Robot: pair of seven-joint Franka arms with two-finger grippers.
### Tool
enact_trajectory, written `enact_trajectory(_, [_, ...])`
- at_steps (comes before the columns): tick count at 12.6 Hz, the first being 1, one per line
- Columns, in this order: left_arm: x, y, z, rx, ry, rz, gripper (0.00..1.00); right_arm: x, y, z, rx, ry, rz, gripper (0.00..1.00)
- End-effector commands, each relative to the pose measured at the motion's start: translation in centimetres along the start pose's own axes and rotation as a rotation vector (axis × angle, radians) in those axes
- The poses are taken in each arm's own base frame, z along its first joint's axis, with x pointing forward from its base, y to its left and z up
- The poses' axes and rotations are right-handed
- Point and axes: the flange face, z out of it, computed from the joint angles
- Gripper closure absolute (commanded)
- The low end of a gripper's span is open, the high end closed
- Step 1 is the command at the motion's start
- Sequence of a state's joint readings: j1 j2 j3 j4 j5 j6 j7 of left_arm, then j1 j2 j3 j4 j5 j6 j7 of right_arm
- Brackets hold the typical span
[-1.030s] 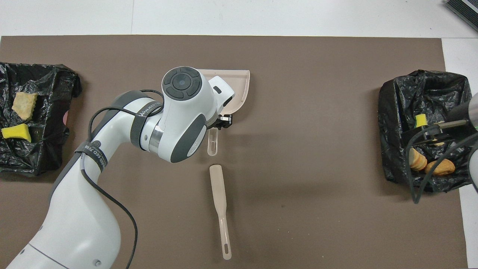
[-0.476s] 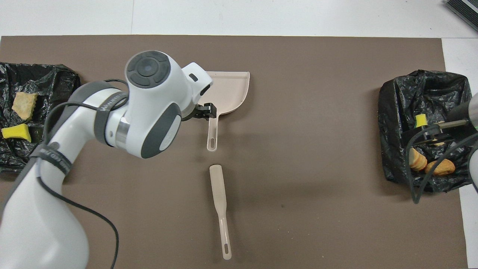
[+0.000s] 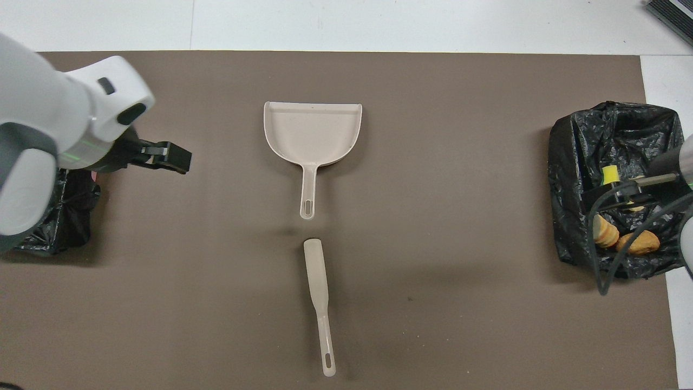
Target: Sweep and dump trash in bin
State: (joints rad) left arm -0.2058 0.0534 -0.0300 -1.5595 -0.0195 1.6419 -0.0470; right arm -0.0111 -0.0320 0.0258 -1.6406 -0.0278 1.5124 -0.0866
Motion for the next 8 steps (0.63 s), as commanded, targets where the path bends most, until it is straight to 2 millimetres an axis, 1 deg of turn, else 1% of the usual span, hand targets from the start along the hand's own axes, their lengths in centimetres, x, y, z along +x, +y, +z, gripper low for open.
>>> enact_trajectory(1, [-3.2,-2.9,-3.7,0.012,0.001,0.046,0.0,-0.6,0.1,-0.1,0.01,0.02,0.022,0.0])
enact_trajectory(2, [-4.1,-3.8,-5.2,0.018,-0.013,0.051,0.0,-0.6,0.1,-0.1,0.01,0.02,0.022,0.0])
enact_trajectory(3, [-4.9,-5.3,-6.7,0.01,-0.043,0.024,0.0,-0.6,0.1,-0.1,0.01,0.02,0.022,0.0])
enact_trajectory(4, [-5.1,-6.2,-7.9,0.005,-0.061,0.023,0.0,-0.6,0.1,0.0,0.01,0.019,0.022,0.0])
enact_trajectory(5, [-4.8,-6.4,-8.7,0.004,-0.056,0.04,0.0,-0.6,0.1,0.0,0.01,0.019,0.022,0.0])
enact_trajectory(6, [-4.6,-6.6,-9.2,0.005,-0.061,0.042,0.0,-0.6,0.1,0.0,0.01,0.019,0.022,0.0])
enact_trajectory(7, [-4.2,-7.1,-9.4,0.002,-0.068,0.033,0.0,-0.6,0.1,-0.1,0.01,0.02,0.022,0.0])
enact_trajectory(8, [-4.3,-7.6,-9.4,-0.002,-0.066,0.026,0.0,-0.6,0.1,-0.1,0.01,0.02,0.022,0.0])
